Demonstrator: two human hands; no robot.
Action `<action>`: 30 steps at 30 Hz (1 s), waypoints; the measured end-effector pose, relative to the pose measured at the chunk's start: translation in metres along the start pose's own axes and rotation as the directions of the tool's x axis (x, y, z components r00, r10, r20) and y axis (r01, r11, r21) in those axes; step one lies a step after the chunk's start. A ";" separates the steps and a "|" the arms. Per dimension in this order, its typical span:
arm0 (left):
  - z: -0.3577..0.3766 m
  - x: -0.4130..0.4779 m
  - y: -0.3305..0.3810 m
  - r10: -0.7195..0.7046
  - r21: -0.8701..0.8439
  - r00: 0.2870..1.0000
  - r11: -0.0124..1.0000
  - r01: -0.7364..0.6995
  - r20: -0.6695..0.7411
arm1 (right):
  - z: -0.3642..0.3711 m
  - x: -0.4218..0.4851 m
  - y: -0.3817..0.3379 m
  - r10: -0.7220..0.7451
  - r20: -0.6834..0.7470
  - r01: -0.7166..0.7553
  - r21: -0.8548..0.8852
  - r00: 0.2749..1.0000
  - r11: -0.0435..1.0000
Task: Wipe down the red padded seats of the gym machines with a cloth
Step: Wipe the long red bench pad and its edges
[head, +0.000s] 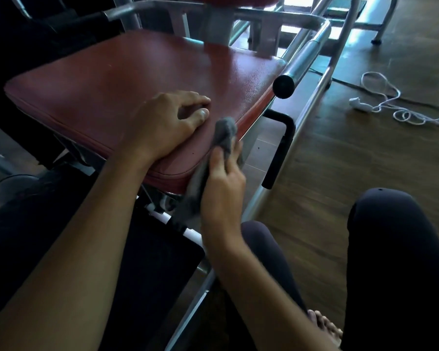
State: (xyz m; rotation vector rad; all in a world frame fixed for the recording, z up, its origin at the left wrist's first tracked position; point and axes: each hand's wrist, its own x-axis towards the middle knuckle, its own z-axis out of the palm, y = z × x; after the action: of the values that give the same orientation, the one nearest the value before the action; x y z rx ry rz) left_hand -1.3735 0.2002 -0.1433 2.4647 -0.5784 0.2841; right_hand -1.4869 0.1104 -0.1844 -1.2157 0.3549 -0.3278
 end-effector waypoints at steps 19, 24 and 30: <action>-0.001 0.000 0.000 -0.028 0.012 1.000 1.000 0.028 -0.005 | 0.000 -0.032 0.003 -0.035 0.080 0.027 0.093 0.996 0.995; -0.001 -0.001 0.004 -0.007 0.003 1.000 1.000 0.007 -0.001 | -0.003 0.054 -0.007 0.015 -0.062 -0.020 -0.079 0.998 0.997; -0.002 -0.002 0.003 -0.004 -0.003 1.000 1.000 0.004 0.000 | 0.000 -0.022 0.001 -0.009 0.083 0.004 0.065 0.997 0.998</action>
State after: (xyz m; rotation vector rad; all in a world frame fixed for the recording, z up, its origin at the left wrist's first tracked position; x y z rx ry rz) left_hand -1.3763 0.1997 -0.1409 2.4629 -0.5735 0.2818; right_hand -1.5064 0.1200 -0.1837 -1.1633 0.2666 -0.2911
